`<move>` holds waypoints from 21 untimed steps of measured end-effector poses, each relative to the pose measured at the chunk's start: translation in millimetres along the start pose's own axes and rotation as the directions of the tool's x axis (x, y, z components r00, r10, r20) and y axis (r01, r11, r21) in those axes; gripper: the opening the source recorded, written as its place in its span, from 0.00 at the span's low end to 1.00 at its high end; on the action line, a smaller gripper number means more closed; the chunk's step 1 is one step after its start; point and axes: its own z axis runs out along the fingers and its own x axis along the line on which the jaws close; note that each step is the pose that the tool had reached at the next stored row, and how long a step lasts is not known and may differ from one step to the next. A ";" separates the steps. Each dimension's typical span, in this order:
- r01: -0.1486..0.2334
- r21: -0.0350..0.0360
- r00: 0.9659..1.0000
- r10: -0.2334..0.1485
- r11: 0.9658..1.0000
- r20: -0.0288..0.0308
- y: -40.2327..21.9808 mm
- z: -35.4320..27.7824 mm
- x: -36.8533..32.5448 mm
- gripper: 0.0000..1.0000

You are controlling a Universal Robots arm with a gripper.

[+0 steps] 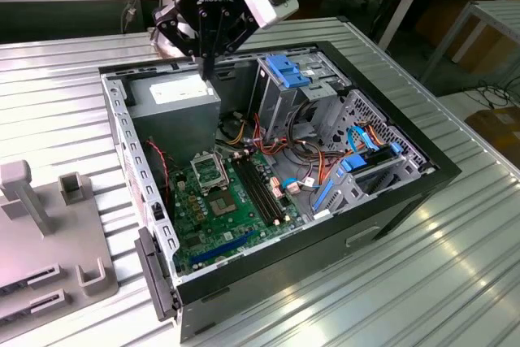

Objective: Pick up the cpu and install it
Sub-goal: 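Reach for the cpu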

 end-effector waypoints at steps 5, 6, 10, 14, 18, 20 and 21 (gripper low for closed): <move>0.000 0.000 1.000 0.000 1.000 0.000 -0.2 -0.1 3.4 0.11; 0.000 0.000 1.000 0.000 1.000 0.000 -0.3 -0.1 3.8 0.11; 0.000 0.000 1.000 0.000 1.000 0.000 -0.3 -0.1 4.9 0.11; 0.000 0.000 1.000 0.000 1.000 0.000 -0.4 -0.2 5.8 0.11; 0.000 0.000 1.000 0.000 1.000 0.000 -0.5 -0.2 6.7 0.11; 0.000 0.000 1.000 0.000 1.000 0.000 -0.5 -0.2 7.2 0.11; 0.000 0.000 1.000 0.000 1.000 0.000 -0.5 -0.2 7.4 0.11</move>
